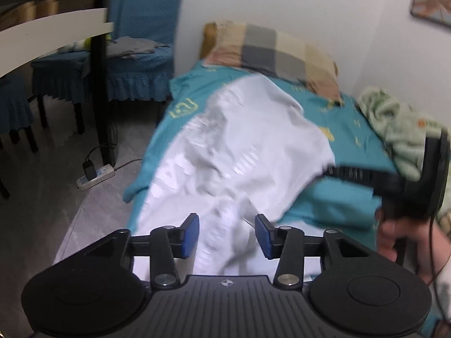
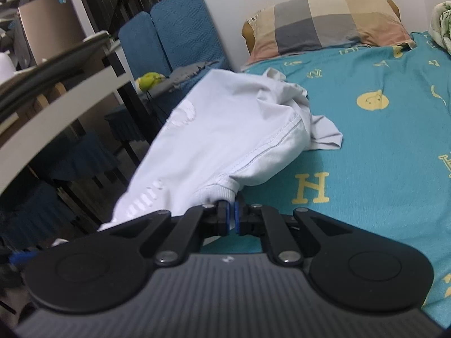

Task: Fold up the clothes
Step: 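Grasp the T-shirt with the right gripper while the left gripper holds it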

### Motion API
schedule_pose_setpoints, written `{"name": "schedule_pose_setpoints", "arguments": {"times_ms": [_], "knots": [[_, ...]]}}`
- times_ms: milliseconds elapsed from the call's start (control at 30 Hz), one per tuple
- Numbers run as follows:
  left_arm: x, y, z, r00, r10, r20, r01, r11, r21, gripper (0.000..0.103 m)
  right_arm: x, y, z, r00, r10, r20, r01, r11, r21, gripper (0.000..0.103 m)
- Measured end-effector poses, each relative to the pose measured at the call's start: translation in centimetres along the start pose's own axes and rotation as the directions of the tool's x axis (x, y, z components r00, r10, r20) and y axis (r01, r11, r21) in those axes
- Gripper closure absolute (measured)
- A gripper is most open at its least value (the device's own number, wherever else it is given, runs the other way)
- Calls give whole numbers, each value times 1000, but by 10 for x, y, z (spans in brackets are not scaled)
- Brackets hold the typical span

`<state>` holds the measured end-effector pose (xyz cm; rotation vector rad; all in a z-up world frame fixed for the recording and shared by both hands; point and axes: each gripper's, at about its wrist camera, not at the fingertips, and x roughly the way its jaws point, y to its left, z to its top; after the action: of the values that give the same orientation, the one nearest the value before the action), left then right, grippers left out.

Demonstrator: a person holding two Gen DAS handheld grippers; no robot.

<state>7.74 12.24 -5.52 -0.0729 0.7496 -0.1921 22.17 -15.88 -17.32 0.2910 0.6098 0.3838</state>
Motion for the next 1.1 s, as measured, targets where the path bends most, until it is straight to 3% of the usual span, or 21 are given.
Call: {"name": "schedule_pose_setpoints", "arguments": {"times_ms": [133, 433, 500, 633, 667, 767, 967, 1100], "knots": [[18, -25, -10, 997, 75, -6, -75, 996, 53, 46, -10, 5, 4, 1000, 12, 24, -12, 1000, -1, 97], [50, -29, -12, 971, 238, -6, -238, 971, 33, 42, -23, 13, 14, 996, 44, 80, -43, 999, -3, 97], [51, -20, -15, 965, 262, -28, -262, 965, -13, 44, -26, 15, 16, 994, 51, 96, -51, 999, -4, 97], [51, 0, -21, 949, 304, -78, -311, 944, -109, 60, -33, 19, 17, 992, 26, 124, -23, 999, -27, 97], [51, 5, -23, 945, 314, -91, -324, 937, -132, 70, -33, 19, 16, 992, 10, 129, -6, 999, -33, 97], [33, 21, -20, 948, 314, -51, -317, 919, -235, 89, -27, 12, 10, 992, -56, 112, 58, 998, -22, 97], [8, 19, -11, 951, 301, 65, -273, 923, -270, 92, 6, -5, -16, 990, -136, -25, 134, 989, -66, 95], [3, 16, -8, 954, 286, 87, -253, 928, -274, 92, 20, -3, -30, 984, -163, -78, 152, 979, -133, 94]]}}
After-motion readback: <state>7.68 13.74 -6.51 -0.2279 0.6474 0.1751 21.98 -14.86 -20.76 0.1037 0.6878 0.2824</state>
